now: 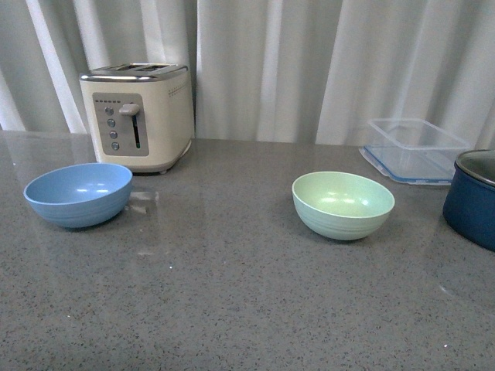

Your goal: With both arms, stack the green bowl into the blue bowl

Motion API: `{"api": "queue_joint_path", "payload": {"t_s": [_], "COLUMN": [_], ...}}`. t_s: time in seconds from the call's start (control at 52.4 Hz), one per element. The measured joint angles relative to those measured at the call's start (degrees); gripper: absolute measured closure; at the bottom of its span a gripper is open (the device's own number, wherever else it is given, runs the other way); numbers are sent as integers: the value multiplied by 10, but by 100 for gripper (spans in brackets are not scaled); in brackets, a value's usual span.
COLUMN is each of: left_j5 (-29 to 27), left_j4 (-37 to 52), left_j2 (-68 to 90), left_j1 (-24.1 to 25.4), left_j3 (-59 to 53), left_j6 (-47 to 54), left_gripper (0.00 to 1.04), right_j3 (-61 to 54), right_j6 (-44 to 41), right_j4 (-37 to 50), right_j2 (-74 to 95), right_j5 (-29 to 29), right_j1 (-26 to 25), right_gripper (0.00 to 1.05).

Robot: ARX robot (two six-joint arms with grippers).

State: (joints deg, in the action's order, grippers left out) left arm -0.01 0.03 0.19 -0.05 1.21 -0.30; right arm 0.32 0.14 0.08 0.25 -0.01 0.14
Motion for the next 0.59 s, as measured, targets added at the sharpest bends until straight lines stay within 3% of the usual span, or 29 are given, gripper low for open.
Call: {"api": "queue_joint_path", "payload": {"t_s": [0.381, 0.477, 0.591], "left_j5": [0, -146, -134], "left_j4": [0, -40, -3], "left_j2": [0, 60, 166], "left_j1": [0, -26, 4], "left_j3": [0, 22, 76], "left_j6": [0, 18, 24], "left_gripper": [7, 7, 7], "right_j3": [0, 0, 0], "right_j6": [0, 0, 0], "right_j4": [0, 0, 0], "right_j2": [0, 0, 0], "right_j5": [0, 0, 0], "right_j1": [0, 0, 0], "right_gripper": [10, 10, 10]}}
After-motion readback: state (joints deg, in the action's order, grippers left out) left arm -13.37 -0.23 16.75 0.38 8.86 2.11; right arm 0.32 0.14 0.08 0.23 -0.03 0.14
